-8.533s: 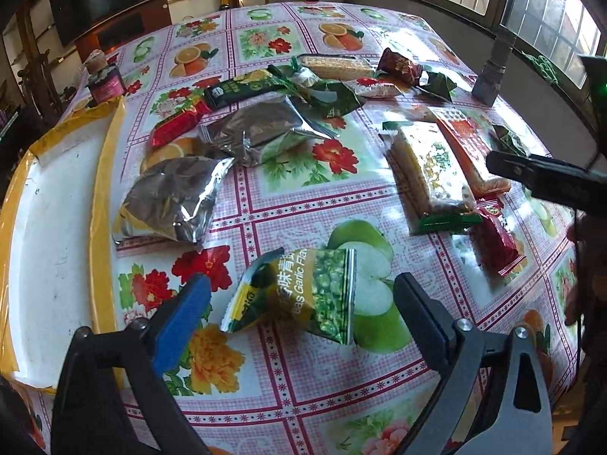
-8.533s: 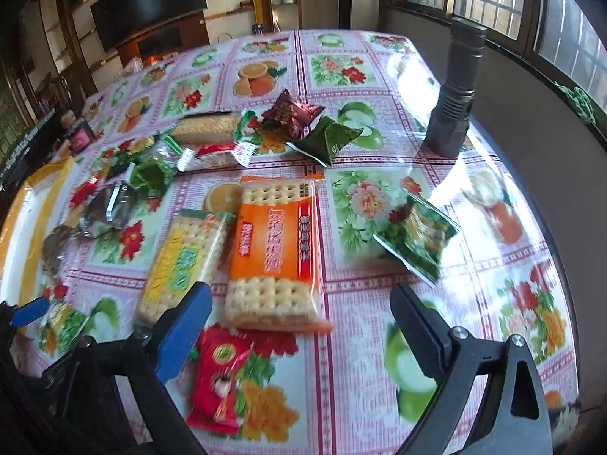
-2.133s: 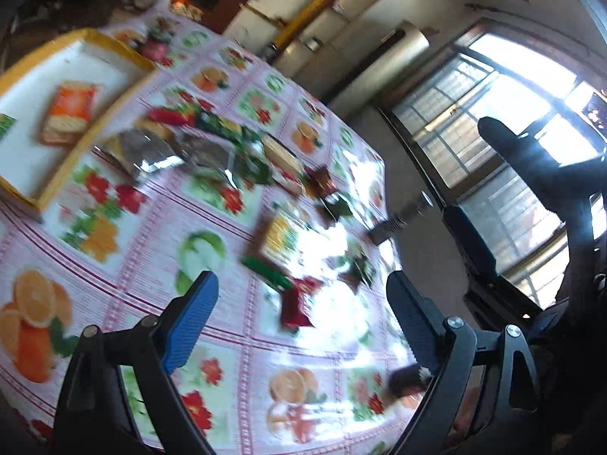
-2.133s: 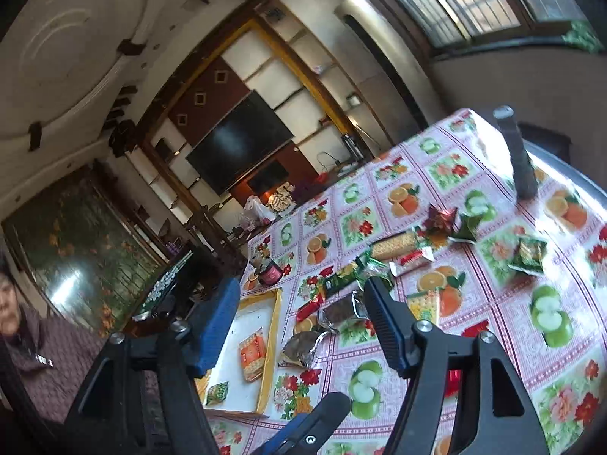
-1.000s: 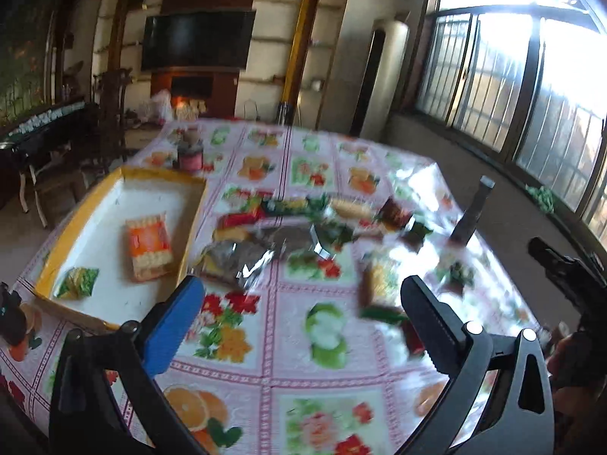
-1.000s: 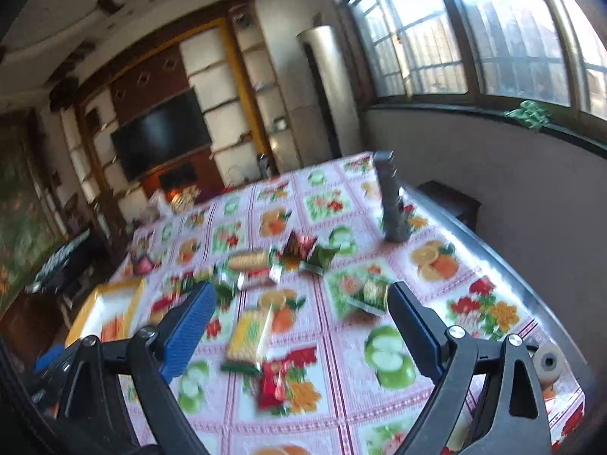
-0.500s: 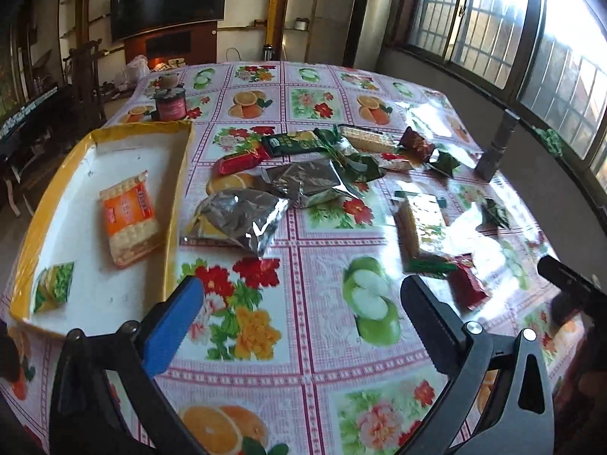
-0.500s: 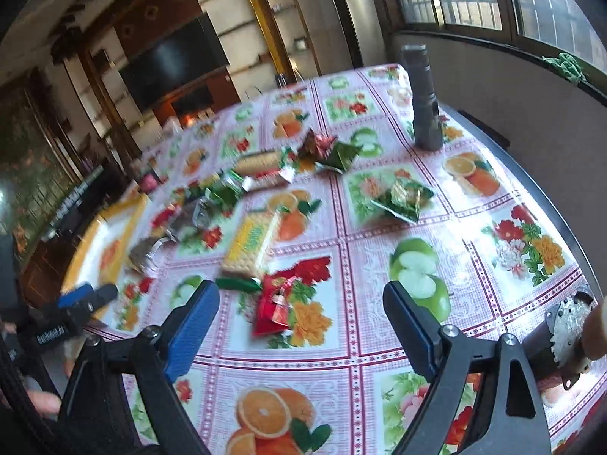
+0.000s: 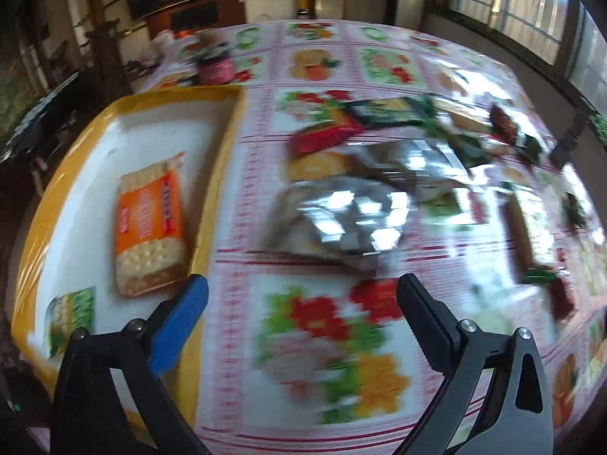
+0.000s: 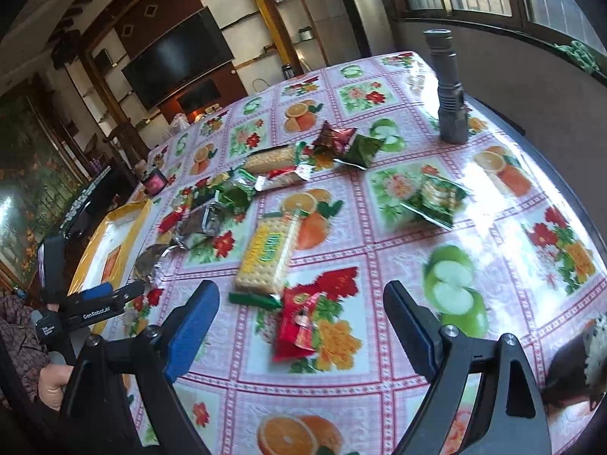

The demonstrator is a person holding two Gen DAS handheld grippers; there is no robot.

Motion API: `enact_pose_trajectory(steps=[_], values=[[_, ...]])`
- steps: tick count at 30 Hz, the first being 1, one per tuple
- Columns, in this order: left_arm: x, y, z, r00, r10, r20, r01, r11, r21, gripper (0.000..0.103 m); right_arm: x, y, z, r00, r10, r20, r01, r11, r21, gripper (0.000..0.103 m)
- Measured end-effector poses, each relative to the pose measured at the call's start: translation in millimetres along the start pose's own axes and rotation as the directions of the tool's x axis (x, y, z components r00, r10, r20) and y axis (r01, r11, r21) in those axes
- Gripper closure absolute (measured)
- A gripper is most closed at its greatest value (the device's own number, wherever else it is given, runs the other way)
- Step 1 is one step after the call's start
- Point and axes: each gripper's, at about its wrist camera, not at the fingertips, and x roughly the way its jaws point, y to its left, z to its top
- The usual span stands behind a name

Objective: Organize snacks
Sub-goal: 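Withdraw both tools from the tray back over the snacks on the table, then grasp the silver foil bag with the left tool while the right tool grasps the red candy packet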

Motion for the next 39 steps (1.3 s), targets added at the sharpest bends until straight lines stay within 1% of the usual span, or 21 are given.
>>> enact_pose_trajectory(steps=[2, 3, 4, 5, 6, 10, 11, 15, 17, 18, 20, 22, 25, 27, 28, 30, 32, 34, 36, 38, 39], values=[[-2.6, 22.7, -2.7, 1.0, 0.031, 0.001, -0.031, 0.999, -0.025, 0.004, 4.1, 5.0, 1.7, 1.0, 0.013, -0.002, -0.013, 1.0, -0.014, 0.014], [-7.1, 32.8, -3.3, 1.0, -0.002, 0.004, 0.002, 0.999, -0.042, 0.004, 7.1, 7.4, 2.0, 1.0, 0.016, -0.006, -0.016, 1.0, -0.023, 0.014], [-14.1, 36.8, -2.6, 0.998, -0.054, 0.011, 0.055, 0.997, -0.059, 0.004, 9.2, 8.6, 2.2, 1.0, 0.017, -0.011, -0.017, 0.999, -0.027, 0.014], [-18.7, 35.1, -1.7, 0.996, -0.086, 0.023, 0.087, 0.994, -0.063, 0.004, 11.5, 8.9, 1.5, 1.0, 0.014, -0.016, -0.015, 0.999, -0.031, 0.014], [-30.2, 26.4, 0.7, 0.99, -0.132, 0.057, 0.134, 0.99, -0.047, 0.004, 15.3, 9.1, 0.6, 1.0, 0.009, -0.026, -0.01, 0.999, -0.03, 0.015], [-43.7, -15.0, 8.0, 0.984, -0.152, 0.091, 0.149, 0.988, 0.04, 0.003, 19.2, 11.1, -4.9, 0.998, 0.006, -0.057, -0.009, 0.999, -0.043, 0.017], [-42.9, -24.1, 9.6, 0.985, -0.151, 0.086, 0.147, 0.988, 0.055, 0.003, 19.7, 13.2, -6.4, 0.998, -0.001, -0.065, -0.003, 0.998, -0.061, 0.017], [-27.4, -44.0, 17.6, 0.996, -0.075, 0.055, 0.071, 0.995, 0.075, 0.003, 22.5, 16.8, -9.7, 0.996, -0.042, -0.078, 0.033, 0.994, -0.106, 0.018], [-20.6, -44.5, 21.8, 0.995, -0.085, 0.05, 0.082, 0.994, 0.067, 0.003, 25.5, 17.5, -10.7, 0.994, -0.06, -0.088, 0.05, 0.992, -0.115, 0.018], [-16.0, -45.3, 21.9, 0.997, -0.067, 0.043, 0.064, 0.995, 0.071, 0.003, 29.1, 17.5, -11.4, 0.992, -0.074, -0.099, 0.062, 0.991, -0.122, 0.018], [-9.7, -45.4, 22.0, 0.998, -0.049, 0.034, 0.047, 0.996, 0.079, 0.003, 35.6, 17.8, -11.9, 0.989, -0.084, -0.124, 0.068, 0.989, -0.128, 0.022], [-3.5, -40.8, 22.8, 0.999, -0.049, 0.018, 0.047, 0.996, 0.072, 0.003, 43.6, 19.8, -12.7, 0.983, -0.109, -0.151, 0.088, 0.986, -0.139, 0.031], [1.7, -36.5, 24.8, 0.998, -0.059, 0.013, 0.058, 0.996, 0.068, 0.003, 58.1, 25.8, -15.4, 0.972, -0.144, -0.186, 0.114, 0.98, -0.165, 0.035], [8.8, -36.3, 30.0, 0.999, -0.051, 0.003, 0.05, 0.995, 0.082, 0.003, 67.3, 29.9, -17.6, 0.965, -0.165, -0.203, 0.129, 0.975, -0.182, 0.037], [11.6, -37.2, 31.4, 0.999, -0.042, -0.001, 0.041, 0.995, 0.093, 0.003, 70.8, 30.8, -17.8, 0.963, -0.172, -0.208, 0.134, 0.974, -0.185, 0.039], [19.4, -39.3, 33.3, 1.0, -0.024, -0.014, 0.025, 0.993, 0.115, 0.003, 75.2, 35.2, -17.4, 0.958, -0.206, -0.198, 0.164, 0.963, -0.212, 0.042], [31.5, -43.6, 32.1, 0.999, 0.008, -0.047, -0.001, 0.989, 0.15, 0.003, 77.9, 37.3, -17.0, 0.954, -0.227, -0.195, 0.18, 0.957, -0.229, 0.044], [40.6, -46.3, 29.5, 0.998, 0.027, -0.062, -0.015, 0.985, 0.173, 0.002, 79.0, 38.7, -16.9, 0.949, -0.252, -0.188, 0.202, 0.947, -0.249, 0.051], [42.1, -43.3, 32.1, 0.998, 0.004, -0.064, 0.006, 0.988, 0.152, 0.002, 79.3, 40.4, -17.0, 0.945, -0.275, -0.177, 0.221, 0.936, -0.274, 0.056], [44.2, -41.9, 34.9, 0.997, -0.016, -0.07, 0.025, 0.991, 0.133, 0.008, 79.2, 41.1, -17.0, 0.945, -0.278, -0.171, 0.224, 0.934, -0.278, 0.06], [44.1, -42.4, 35.5, 0.997, -0.028, -0.068, 0.036, 0.991, 0.13, 0.011, 78.8, 41.5, -17.3, 0.946, -0.277, -0.167, 0.222, 0.933, -0.284, 0.065]])
